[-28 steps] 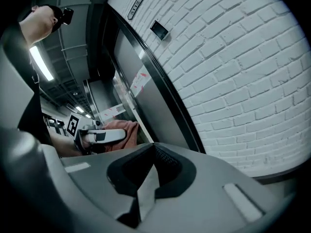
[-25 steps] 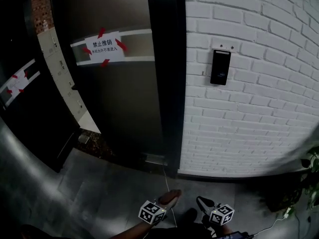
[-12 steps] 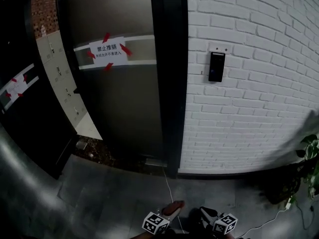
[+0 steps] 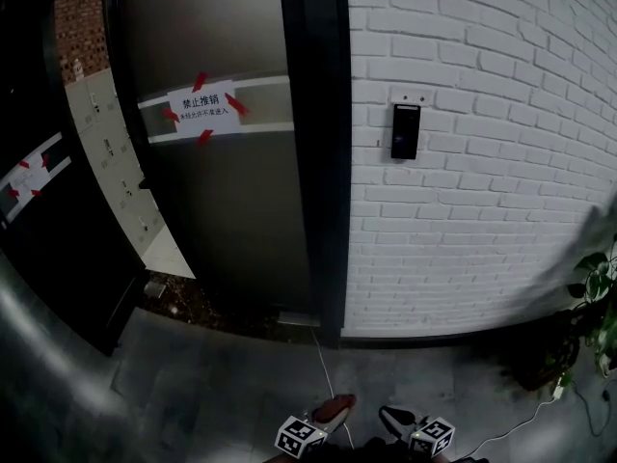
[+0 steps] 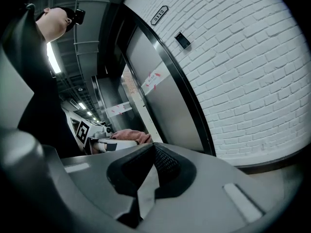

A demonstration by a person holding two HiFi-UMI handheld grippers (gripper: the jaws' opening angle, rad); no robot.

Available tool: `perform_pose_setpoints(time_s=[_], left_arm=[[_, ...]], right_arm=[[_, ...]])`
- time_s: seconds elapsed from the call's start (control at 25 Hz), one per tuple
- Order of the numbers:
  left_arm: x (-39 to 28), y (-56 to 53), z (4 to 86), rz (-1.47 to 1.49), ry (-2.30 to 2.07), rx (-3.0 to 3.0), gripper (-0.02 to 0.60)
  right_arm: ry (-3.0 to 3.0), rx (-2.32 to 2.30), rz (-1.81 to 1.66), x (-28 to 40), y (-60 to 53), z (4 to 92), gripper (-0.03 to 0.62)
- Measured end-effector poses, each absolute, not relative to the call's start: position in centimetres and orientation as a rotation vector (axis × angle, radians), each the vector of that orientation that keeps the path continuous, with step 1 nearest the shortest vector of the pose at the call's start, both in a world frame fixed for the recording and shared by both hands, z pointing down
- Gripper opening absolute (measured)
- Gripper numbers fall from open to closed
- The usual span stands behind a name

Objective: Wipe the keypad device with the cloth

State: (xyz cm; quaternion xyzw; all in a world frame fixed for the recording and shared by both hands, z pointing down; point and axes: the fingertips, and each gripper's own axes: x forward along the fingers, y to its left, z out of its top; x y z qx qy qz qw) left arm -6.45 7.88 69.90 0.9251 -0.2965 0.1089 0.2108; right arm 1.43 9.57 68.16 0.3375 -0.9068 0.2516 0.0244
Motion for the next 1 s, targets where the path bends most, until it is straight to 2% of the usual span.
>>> perform_pose_setpoints(time_s=[0.32, 0.68, 1.0], left_arm=[[-3.8, 8.3, 69.8, 0.270, -0.791, 2.592, 0.055], [-6.0, 9.2, 70.2, 0.271, -0.801, 2.587, 0.055], [-5.3, 9.8, 70.4, 0.303, -0.742, 2.631, 0.055]], right_arm=[[-2.787, 1.075, 0.763, 3.2, 9.7, 69.2, 0.002], [-2.796, 1.121, 0.752, 2.1, 10.2, 69.5, 0.002], [-2.800, 1.183, 0.747, 2.5, 10.6, 69.4, 0.002]])
